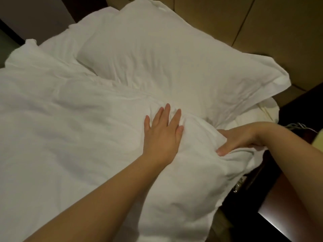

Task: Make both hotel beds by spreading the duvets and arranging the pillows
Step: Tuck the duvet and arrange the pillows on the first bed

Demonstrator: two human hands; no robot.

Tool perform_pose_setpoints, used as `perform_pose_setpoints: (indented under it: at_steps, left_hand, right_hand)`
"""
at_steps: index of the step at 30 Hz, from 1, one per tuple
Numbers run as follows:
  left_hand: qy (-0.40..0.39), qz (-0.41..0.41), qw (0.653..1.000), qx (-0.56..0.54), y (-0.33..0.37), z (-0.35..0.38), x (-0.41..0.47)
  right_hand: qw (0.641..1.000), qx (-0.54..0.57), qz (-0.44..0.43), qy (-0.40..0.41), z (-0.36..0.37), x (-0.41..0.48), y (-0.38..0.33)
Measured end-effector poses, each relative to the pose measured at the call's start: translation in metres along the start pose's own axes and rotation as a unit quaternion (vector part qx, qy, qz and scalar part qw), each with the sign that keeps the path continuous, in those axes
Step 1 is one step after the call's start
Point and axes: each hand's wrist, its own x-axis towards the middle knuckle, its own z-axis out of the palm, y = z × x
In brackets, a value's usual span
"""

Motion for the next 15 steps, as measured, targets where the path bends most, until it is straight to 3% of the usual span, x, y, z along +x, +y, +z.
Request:
perform_pose_setpoints:
  at_steps: [4,6,15]
  left_hand:
    - [0.010,0.020,1.000,-0.010,0.012,0.005,-0.025]
    - [0.009,0.029,1.000,-0.004,0.016,0.011,-0.045]
    - [-0.010,-0.017,1.000,0.002,0.034,0.018,-0.113]
  right_hand:
    - [0.987,-0.093,0.043,0.122,0.017,0.008,-0.002]
    - [0.981,-0.082,0.056,0.167,0.026,0.006,-0.003]
    - [0.985,0.078,0.048,0.149,0.067,-0.028,0.010]
